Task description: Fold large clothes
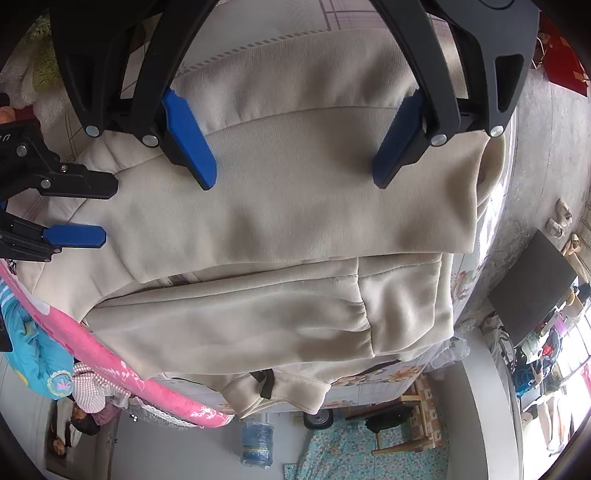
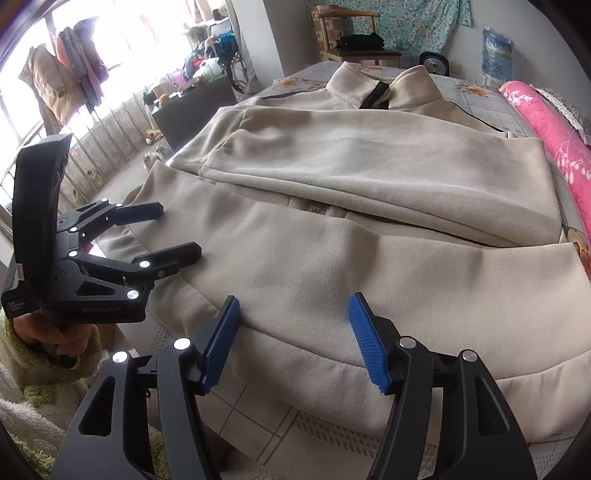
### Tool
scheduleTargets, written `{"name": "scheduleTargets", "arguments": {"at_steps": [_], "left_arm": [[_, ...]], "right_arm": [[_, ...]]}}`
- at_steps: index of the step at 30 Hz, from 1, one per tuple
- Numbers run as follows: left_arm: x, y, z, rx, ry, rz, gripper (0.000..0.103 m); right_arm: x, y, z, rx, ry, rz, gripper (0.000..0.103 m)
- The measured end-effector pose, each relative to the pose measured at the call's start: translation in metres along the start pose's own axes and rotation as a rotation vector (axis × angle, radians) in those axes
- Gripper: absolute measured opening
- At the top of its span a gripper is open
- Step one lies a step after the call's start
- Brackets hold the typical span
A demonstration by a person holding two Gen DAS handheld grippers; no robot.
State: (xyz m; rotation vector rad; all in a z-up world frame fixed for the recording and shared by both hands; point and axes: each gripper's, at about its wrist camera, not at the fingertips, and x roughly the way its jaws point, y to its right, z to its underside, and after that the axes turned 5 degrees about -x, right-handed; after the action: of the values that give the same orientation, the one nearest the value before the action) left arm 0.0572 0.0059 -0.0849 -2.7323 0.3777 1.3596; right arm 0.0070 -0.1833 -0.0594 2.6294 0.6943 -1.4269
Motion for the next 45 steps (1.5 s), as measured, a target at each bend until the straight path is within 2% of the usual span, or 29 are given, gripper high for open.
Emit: {"name": "scheduleTargets", "arguments": {"at_steps": [5, 9, 13, 14, 22, 30, 36, 45], "left_arm": [[0.0, 0.0, 0.0, 0.0, 0.0, 0.0, 0.083], [0.0, 0.0, 0.0, 0.0, 0.0, -0.001, 0.083], [0.0, 0.0, 0.0, 0.0, -0.001, 0.0, 0.083], [0.0, 0.0, 0.0, -0.001, -0.001, -0.001, 0.083], [0.0, -0.001, 0.0, -0.002, -0.002, -0.001, 0.084], [-0.004, -0.005, -0.005, -0.022, -0.042, 0.0, 0.084], [-0.015, -0.011, -0.014, -0.024, -0.019, -0.028, 0.084], [0.003, -0.012, -0.015, -0.029, -0.067, -0.068, 0.084]], "right_arm": [[-0.016, 0.002, -0.004, -0.004, 0.022, 0.057, 0.062], [-0.022, 0.008, -0.002, -0.004, 0.031, 0.108, 0.075], [-0.003, 0.014, 0.006, 0.019, -0.035, 0.143, 0.084], [-0.003, 0.015, 0.008, 0.031, -0.027, 0.14, 0.085], [-0.005, 0.019, 0.006, 0.064, -0.033, 0.13, 0.087], [-0.025, 0.026, -0.008, 0.112, 0.023, 0.137, 0.087], [-0.026, 0.042, -0.012, 0.182, 0.028, 0.15, 0.087], [-0.02, 0.053, -0.011, 0.23, 0.009, 0.165, 0.087]]}}
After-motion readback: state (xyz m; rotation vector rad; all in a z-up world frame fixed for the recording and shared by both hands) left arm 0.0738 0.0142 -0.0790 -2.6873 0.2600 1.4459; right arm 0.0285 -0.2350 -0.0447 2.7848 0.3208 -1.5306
